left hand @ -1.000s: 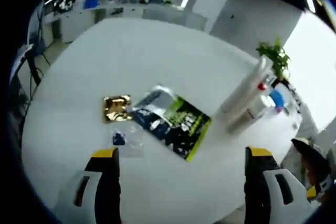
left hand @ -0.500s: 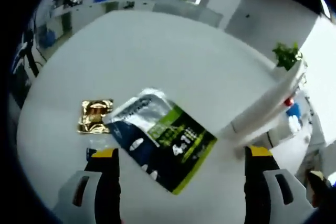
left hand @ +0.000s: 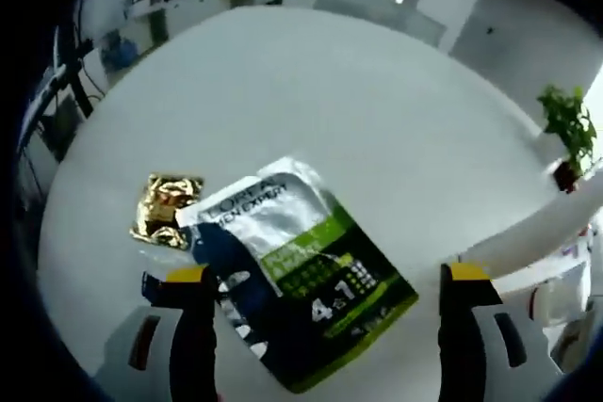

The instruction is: Arrange the skincare products in the storage area until every visible bottle or jar stands upright without overlapping.

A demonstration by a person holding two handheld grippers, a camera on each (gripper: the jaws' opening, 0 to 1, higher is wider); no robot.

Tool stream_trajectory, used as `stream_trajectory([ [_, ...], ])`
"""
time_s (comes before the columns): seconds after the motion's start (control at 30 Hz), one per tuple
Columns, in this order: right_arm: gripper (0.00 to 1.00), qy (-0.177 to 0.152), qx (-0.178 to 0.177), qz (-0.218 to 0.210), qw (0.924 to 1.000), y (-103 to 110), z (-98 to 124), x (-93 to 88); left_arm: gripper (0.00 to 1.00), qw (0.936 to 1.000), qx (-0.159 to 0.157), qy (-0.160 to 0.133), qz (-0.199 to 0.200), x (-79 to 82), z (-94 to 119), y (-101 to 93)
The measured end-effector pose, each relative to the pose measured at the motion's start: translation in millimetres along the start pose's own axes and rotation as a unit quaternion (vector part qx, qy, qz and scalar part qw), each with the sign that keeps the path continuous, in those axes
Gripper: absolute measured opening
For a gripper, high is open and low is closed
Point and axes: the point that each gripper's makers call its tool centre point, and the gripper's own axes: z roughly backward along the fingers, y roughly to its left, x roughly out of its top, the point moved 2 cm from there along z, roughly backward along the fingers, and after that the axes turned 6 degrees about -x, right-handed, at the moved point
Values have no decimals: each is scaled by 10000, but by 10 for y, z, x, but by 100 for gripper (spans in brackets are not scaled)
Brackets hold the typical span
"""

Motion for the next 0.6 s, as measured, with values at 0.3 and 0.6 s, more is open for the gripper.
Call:
stream_trajectory([
  [0.3,84,41,-63,-72,9999,-23,-8,-11,97,9971,496,-23,-575,-20,-39,142],
  [0.6,84,55,-90,-92,9999,-31,-12,-16,94,9943,224,-293,-1003,19,-27,158],
])
